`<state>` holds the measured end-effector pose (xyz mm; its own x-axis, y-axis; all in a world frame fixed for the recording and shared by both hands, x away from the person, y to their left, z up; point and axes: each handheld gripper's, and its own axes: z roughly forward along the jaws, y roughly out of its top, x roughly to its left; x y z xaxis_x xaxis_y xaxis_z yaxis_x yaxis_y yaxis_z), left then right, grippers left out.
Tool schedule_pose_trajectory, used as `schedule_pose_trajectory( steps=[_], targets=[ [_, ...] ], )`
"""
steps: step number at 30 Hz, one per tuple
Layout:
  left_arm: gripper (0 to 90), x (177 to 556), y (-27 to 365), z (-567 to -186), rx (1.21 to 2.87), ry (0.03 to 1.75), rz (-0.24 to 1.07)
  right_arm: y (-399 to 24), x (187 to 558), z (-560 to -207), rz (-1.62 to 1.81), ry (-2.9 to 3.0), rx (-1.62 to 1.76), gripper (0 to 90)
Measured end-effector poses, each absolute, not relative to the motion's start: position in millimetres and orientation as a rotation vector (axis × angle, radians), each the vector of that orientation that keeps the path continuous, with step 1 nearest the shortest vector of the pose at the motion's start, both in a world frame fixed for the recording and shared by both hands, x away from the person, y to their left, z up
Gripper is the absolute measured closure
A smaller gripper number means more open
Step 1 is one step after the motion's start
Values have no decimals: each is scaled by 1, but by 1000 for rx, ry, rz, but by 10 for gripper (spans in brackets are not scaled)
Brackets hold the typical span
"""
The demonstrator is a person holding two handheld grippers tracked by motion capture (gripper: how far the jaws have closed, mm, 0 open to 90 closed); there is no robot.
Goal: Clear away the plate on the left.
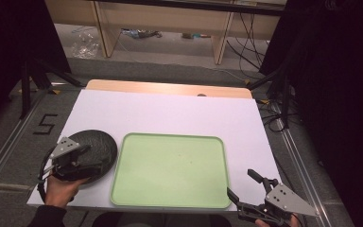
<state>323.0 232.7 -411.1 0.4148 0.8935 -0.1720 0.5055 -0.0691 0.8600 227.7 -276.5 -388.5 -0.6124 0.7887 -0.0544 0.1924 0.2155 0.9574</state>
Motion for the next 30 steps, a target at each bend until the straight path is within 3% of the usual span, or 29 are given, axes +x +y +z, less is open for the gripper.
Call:
schedule_pose_trajectory(
  steps=[19, 30],
  targets=[
    [187, 366, 268, -420, 1701, 1393, 515, -277, 227, -388, 1403, 1945, 900, 178],
    [173, 388, 304, -435, 1698, 1517, 380, -277, 229, -388, 1408, 1933, 871, 179]
  ],
)
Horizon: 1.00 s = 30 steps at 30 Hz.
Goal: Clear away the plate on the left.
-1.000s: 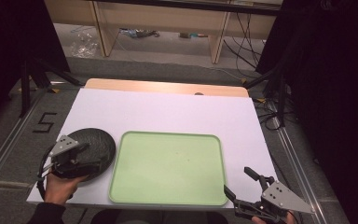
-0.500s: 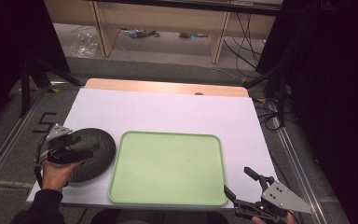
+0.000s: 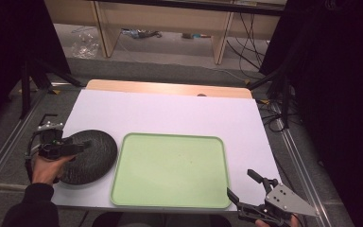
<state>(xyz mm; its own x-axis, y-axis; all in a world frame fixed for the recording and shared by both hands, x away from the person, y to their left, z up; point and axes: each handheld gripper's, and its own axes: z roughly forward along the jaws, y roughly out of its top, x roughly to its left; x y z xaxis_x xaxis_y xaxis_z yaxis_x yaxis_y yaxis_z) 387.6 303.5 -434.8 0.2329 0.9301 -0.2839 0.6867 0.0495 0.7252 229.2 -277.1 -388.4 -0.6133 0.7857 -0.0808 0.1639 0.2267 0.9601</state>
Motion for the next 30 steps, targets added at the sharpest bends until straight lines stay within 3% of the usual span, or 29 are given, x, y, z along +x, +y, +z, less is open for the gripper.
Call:
schedule_pose_trajectory(
  steps=[13, 26, 30],
  targets=[
    [178, 391, 333, -436, 1706, 1536, 305, -276, 228, -389, 1401, 1961, 893, 181],
    [215, 389, 369, -450, 1632, 1688, 265, -275, 228, -389, 1393, 1975, 891, 181],
    [211, 390, 373, -456, 1686, 1719, 234, -276, 229, -389, 1386, 1965, 875, 182]
  ],
)
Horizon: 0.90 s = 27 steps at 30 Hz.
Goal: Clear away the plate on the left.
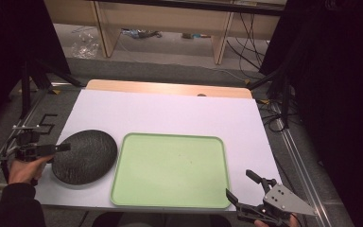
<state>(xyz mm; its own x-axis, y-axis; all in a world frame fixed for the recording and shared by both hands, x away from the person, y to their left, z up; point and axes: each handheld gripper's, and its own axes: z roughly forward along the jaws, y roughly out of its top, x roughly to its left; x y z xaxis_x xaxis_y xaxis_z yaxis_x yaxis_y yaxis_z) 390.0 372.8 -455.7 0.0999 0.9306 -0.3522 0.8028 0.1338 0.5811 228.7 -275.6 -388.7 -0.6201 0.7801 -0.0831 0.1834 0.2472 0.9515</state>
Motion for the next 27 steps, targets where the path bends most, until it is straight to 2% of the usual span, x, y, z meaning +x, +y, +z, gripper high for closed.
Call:
schedule_pose_trajectory(
  steps=[5, 6, 13, 22, 27],
  targets=[
    [219, 390, 376, -460, 1701, 1747, 194, -276, 229, -389, 1386, 1966, 867, 182],
    [222, 391, 374, -461, 1664, 1756, 192, -276, 229, -389, 1386, 1970, 867, 182],
    [292, 391, 382, -464, 1603, 1786, 151, -275, 229, -389, 1388, 1970, 867, 182],
    [305, 396, 379, -472, 1656, 1798, 112, -275, 229, -389, 1391, 1970, 862, 182],
    [360, 399, 378, -479, 1706, 1805, 62, -274, 228, -389, 1393, 1994, 880, 182]
  ],
)
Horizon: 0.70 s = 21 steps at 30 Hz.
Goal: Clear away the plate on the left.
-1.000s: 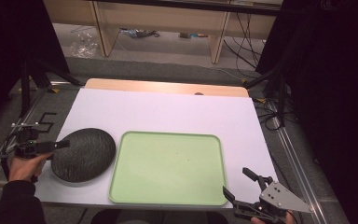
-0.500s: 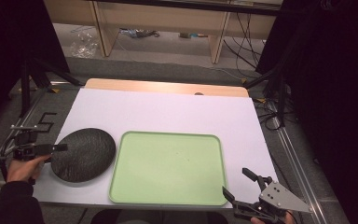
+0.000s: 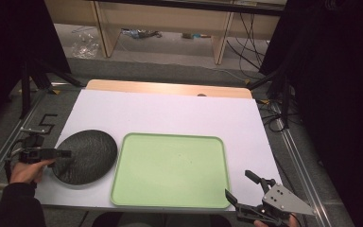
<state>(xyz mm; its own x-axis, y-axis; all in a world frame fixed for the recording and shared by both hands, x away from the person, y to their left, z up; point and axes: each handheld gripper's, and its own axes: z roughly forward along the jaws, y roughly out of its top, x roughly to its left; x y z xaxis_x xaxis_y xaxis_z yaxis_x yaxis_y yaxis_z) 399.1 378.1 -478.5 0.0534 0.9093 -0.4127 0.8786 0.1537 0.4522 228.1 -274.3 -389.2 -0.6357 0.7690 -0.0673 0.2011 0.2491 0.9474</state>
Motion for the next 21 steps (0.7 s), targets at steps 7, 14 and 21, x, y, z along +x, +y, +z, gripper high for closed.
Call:
schedule_pose_trajectory(
  steps=[7, 14, 21],
  targets=[
    [628, 398, 391, -482, 1574, 1890, 35, -274, 229, -390, 1383, 1994, 861, 182],
    [717, 394, 403, -490, 1433, 1851, -44, -273, 230, -390, 1379, 1984, 858, 182],
    [753, 392, 401, -475, 1460, 1798, 12, -273, 230, -390, 1377, 1989, 859, 182]
  ],
)
